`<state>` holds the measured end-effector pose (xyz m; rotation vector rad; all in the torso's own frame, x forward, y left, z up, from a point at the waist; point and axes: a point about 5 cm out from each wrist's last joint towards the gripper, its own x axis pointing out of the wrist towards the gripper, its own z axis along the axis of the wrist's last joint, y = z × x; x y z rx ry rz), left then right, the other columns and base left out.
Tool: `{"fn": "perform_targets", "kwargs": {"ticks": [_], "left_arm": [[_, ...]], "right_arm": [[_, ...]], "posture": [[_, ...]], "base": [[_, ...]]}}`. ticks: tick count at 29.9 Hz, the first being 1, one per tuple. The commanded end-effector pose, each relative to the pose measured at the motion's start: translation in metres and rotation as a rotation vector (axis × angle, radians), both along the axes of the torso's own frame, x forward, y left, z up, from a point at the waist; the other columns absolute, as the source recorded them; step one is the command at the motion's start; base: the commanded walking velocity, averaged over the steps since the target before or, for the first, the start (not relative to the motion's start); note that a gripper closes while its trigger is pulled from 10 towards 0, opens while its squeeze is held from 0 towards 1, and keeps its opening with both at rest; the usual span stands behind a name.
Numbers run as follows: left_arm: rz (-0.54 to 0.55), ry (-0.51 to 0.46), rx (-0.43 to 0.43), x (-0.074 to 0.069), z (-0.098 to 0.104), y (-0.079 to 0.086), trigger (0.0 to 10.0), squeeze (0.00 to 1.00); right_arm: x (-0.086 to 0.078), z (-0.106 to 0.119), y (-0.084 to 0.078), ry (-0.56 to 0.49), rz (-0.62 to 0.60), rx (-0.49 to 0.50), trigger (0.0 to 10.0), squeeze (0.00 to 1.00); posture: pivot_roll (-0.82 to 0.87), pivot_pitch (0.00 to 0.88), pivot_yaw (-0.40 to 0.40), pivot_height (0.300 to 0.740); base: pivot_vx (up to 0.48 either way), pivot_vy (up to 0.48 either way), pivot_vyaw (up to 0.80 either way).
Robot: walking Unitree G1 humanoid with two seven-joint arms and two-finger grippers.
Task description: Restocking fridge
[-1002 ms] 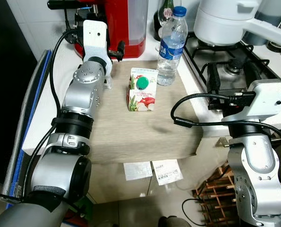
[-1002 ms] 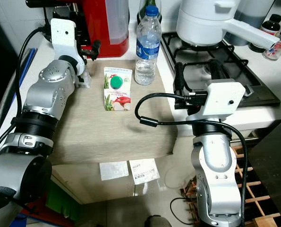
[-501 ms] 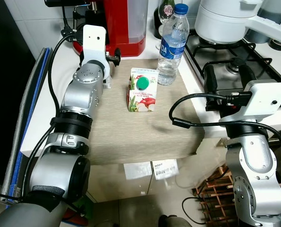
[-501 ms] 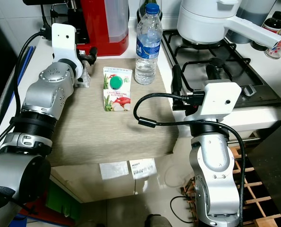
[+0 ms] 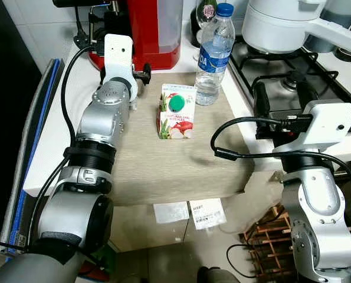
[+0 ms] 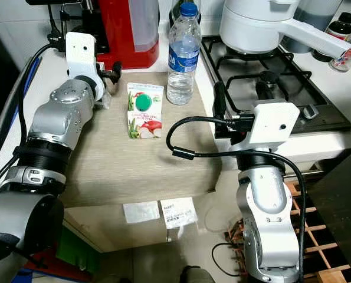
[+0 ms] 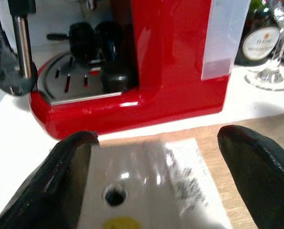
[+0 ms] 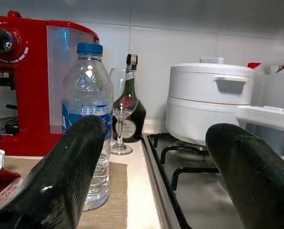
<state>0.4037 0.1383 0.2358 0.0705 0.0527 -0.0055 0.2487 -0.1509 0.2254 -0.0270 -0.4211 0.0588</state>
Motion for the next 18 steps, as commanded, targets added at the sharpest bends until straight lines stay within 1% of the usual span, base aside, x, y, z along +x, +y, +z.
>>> {"fn": "perform_targets", "kwargs": {"ticks": [1,2,7,18], "left_arm": [[0.027,0.026,-0.011,0.0005,-0.0075,0.0051,3.4,0.0],[0.033,0.029,-0.012,0.0007,-0.0091,0.0062,0.0,0.0],[0.039,0.025,-0.013,0.001,-0.0105,0.0064,0.0,0.0],[0.048,-0.005,-0.017,0.0023,-0.0058,0.0062,0.0,0.0]], "right_arm": [[-0.001,0.0023,0.0003,-0.006,0.005,0.008,10.0,0.0],[-0.001,0.0023,0.0004,-0.006,0.006,0.008,10.0,0.0],[-0.0004,0.002,0.0001,-0.004,0.008,0.006,10.0,0.0],[0.0007,0.002,0.0,-0.002,0.009,-0.001,10.0,0.0]], "posture": [[-0.17,0.094,0.023,0.74],[-0.17,0.094,0.023,0.74],[-0.17,0.092,0.023,0.74],[-0.17,0.087,0.021,0.74]], "base": [[0.0,0.0,0.0],[0.0,0.0,0.0],[0.0,0.0,0.0],[0.0,0.0,0.0]]}}
